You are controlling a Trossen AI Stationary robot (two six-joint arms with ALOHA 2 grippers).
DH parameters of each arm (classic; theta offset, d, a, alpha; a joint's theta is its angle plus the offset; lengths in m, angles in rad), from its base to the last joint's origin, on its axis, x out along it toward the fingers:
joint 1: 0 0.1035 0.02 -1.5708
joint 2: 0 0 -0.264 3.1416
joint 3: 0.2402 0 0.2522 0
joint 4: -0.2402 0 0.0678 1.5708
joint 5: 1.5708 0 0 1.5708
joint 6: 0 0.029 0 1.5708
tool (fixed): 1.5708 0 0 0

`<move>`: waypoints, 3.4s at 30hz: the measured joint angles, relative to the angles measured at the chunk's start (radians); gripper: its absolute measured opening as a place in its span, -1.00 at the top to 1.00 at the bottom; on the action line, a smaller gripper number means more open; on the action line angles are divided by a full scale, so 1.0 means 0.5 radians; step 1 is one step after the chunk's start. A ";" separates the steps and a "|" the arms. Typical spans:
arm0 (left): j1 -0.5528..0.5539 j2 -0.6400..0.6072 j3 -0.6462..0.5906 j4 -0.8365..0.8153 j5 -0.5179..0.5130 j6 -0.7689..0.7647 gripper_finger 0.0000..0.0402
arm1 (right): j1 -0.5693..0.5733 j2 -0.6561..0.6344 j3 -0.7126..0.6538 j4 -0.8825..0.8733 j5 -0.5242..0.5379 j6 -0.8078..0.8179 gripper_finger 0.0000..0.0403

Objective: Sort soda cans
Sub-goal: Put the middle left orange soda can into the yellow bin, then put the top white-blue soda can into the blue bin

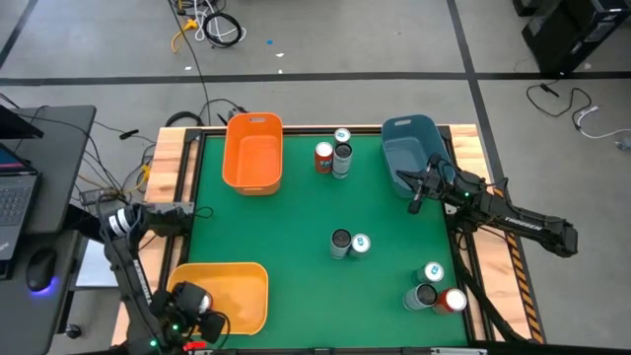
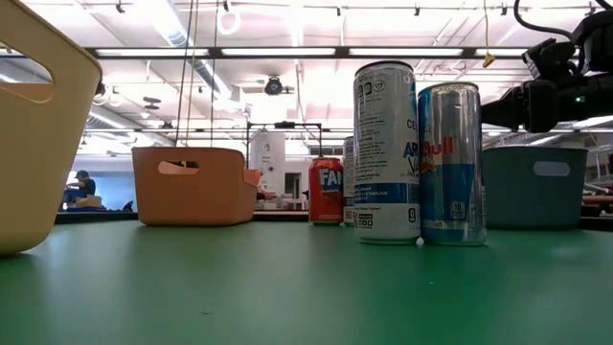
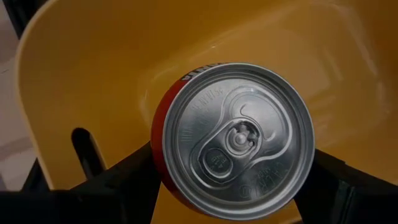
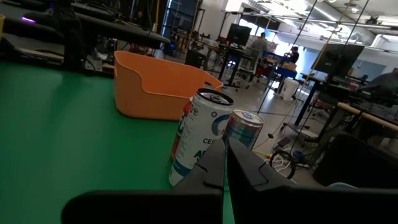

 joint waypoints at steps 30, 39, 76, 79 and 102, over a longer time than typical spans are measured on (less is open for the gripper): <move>-0.009 0.001 -0.175 0.239 0.294 0.149 -0.82 | 0.000 0.000 0.000 0.000 0.000 0.000 0.97; -0.008 -0.003 -0.067 0.163 0.329 0.204 -0.83 | 0.000 0.000 0.000 0.000 0.000 0.000 0.97; 0.505 -0.230 0.278 -0.103 -0.332 1.707 -0.71 | 0.000 0.000 0.000 0.001 0.000 0.000 0.97; 0.612 -0.239 0.278 -0.104 -0.451 1.955 -0.71 | 0.000 0.000 0.000 0.001 0.000 0.000 0.97; 1.364 -0.220 0.006 0.893 -1.284 4.259 0.26 | 0.001 0.000 0.000 0.000 0.000 0.000 0.97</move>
